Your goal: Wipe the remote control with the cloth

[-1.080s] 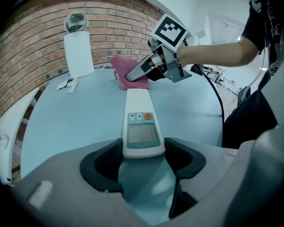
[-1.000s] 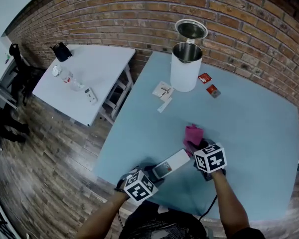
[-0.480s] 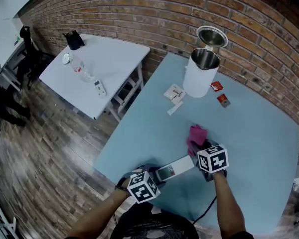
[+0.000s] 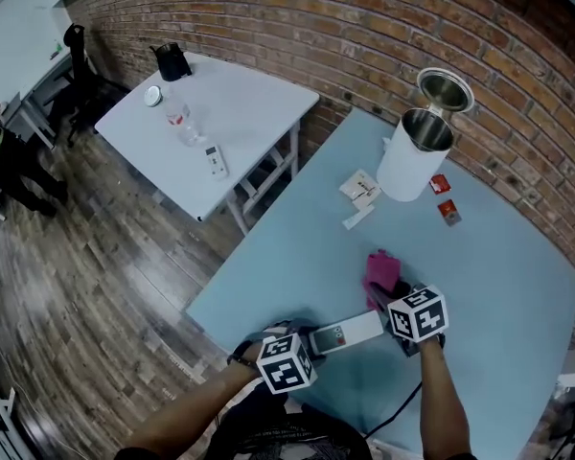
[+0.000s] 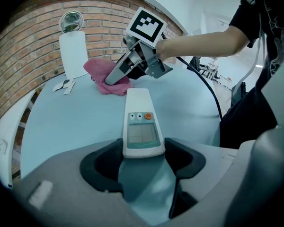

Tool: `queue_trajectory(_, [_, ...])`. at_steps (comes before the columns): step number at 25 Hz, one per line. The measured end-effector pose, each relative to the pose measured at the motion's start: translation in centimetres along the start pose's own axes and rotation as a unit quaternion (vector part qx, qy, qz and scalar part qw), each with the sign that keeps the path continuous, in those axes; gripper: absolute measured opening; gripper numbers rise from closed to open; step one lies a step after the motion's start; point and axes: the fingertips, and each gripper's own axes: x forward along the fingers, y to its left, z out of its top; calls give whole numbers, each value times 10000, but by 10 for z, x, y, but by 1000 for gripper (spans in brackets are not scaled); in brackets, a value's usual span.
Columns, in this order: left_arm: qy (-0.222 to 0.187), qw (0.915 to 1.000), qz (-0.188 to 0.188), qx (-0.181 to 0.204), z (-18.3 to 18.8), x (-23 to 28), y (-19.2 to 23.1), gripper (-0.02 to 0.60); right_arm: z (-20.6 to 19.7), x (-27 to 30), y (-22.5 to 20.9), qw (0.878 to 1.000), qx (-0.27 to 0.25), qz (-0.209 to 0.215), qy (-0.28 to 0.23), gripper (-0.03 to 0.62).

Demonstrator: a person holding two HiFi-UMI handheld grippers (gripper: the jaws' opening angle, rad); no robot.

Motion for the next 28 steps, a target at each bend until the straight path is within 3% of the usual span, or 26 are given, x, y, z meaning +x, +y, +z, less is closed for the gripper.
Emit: queue_trajectory(28, [174,9998,-1,1,-2,2,-1,276,14,25,100,9915,-561,1173,51,74])
